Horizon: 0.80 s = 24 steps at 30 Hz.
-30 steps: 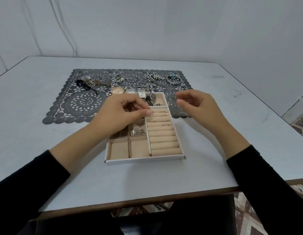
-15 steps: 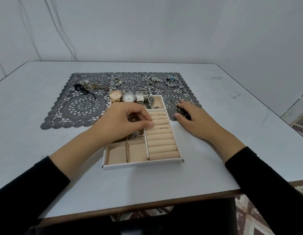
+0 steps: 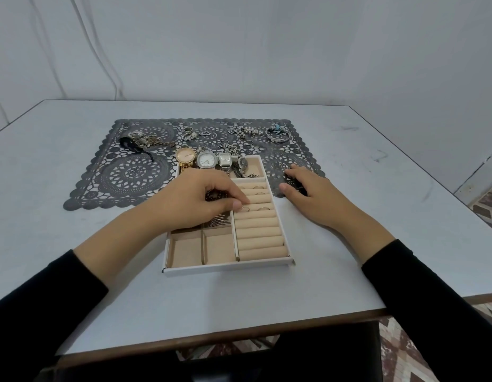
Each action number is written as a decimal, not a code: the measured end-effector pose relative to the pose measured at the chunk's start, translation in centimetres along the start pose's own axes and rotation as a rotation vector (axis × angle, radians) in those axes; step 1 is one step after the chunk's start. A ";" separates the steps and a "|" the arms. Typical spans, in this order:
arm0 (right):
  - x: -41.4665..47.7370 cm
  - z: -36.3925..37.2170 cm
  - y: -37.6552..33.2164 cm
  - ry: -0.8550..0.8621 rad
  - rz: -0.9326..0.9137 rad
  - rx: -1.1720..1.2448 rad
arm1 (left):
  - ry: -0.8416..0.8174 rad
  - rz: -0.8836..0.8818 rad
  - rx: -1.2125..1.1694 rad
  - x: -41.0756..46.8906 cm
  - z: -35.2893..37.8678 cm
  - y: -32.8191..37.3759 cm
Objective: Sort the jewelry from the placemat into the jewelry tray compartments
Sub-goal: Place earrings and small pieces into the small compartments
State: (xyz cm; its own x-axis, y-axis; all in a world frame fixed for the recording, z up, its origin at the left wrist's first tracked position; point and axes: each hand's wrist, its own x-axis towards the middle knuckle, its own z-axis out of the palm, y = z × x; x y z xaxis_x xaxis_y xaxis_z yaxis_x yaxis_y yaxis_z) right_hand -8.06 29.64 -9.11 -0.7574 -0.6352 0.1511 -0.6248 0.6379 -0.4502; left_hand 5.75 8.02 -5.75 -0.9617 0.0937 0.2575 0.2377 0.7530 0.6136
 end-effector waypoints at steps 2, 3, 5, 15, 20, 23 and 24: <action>0.0 0.0 -0.1 -0.004 0.002 -0.003 | -0.008 -0.011 -0.026 0.0 0.0 0.1; 0.0 0.0 0.0 -0.002 -0.001 -0.006 | -0.012 -0.016 -0.045 0.1 -0.1 0.2; 0.0 0.0 0.0 -0.003 -0.002 -0.011 | -0.020 -0.028 -0.076 0.1 -0.2 0.3; 0.0 -0.1 -0.1 0.000 -0.015 -0.007 | -0.023 -0.050 -0.113 0.0 -0.1 0.5; 0.0 -0.1 -0.2 0.003 -0.016 -0.010 | -0.027 -0.056 -0.100 0.1 0.0 0.5; -0.1 -0.1 -0.2 0.003 -0.017 -0.001 | -0.033 -0.080 -0.089 0.4 0.1 0.6; -0.1 -0.1 -0.2 0.004 -0.015 0.001 | -0.041 -0.088 -0.085 0.5 0.1 0.7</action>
State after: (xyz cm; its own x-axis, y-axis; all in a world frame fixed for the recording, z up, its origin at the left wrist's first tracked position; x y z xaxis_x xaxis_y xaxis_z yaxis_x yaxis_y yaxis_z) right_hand -7.94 29.63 -8.93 -0.7484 -0.6433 0.1614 -0.6363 0.6277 -0.4485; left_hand 5.44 8.60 -5.26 -0.9837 0.0577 0.1705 0.1615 0.7015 0.6942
